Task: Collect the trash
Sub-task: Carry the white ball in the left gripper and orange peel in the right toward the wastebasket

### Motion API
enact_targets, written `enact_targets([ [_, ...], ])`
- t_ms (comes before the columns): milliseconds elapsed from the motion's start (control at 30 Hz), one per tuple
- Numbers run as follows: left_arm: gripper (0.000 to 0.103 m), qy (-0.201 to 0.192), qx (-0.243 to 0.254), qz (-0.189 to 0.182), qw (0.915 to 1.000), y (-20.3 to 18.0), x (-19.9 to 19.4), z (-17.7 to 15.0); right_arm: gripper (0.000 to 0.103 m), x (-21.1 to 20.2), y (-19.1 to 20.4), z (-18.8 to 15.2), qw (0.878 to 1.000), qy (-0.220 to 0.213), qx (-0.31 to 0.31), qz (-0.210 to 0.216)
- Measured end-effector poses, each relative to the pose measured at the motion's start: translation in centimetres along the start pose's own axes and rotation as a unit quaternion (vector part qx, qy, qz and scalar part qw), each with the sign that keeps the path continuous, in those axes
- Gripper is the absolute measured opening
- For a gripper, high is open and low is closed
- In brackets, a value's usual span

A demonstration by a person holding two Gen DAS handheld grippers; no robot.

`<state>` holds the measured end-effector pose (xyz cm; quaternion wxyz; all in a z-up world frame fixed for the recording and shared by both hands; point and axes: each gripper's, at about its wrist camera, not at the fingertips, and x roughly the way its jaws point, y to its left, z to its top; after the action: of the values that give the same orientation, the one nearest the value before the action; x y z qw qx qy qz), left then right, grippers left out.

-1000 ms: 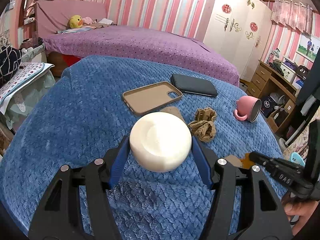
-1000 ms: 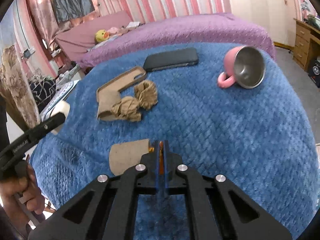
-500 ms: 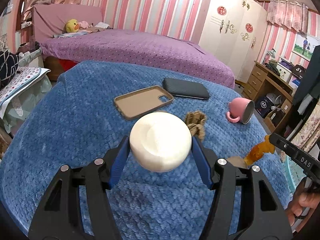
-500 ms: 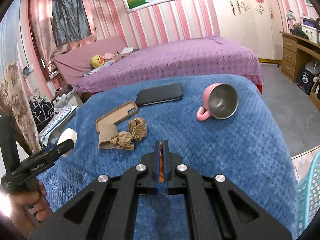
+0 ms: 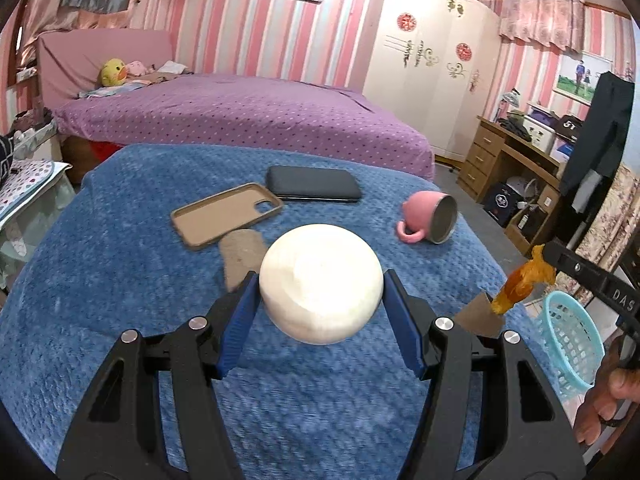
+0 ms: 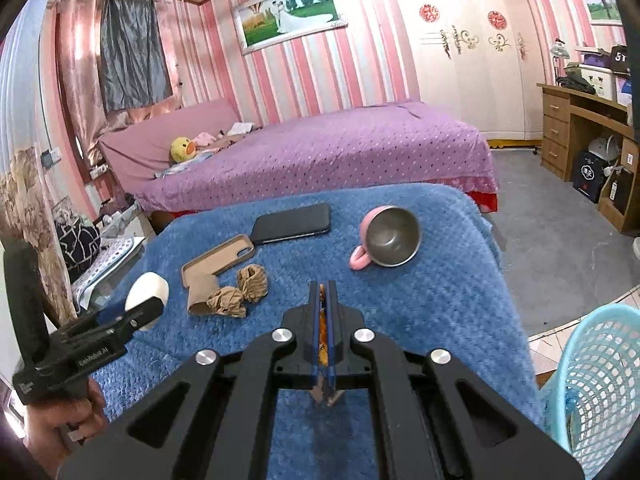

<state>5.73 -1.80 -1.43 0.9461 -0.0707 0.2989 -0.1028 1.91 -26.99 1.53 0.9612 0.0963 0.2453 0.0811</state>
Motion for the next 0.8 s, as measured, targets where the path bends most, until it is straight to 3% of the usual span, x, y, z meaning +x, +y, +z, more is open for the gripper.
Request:
enact_targets([
  [333,0.061,-0.001,0.019,-0.014,0.9997,-3.0,-0.2,-0.6,0.002,-1.8,-2.5,0.5,0.999,-0.015,0.028,0.019],
  [633,0.061,-0.004,0.015,-0.016,0.9998,-3.7,-0.1,-0.5,0.002,-2.2,-0.6,0.5,0.998,-0.021,-0.001,0.064],
  [700,0.061,-0.004,0.014,-0.015,0.9998,-3.7,-0.2,-0.5,0.002,-2.3,0.8,0.5,0.998,-0.028,-0.038,0.039],
  [800,0.061,-0.005,0.013,-0.016,0.9998,-3.6,-0.3,-0.4,0.002,-2.3,0.3,0.7,0.999,-0.031,-0.025,0.024],
])
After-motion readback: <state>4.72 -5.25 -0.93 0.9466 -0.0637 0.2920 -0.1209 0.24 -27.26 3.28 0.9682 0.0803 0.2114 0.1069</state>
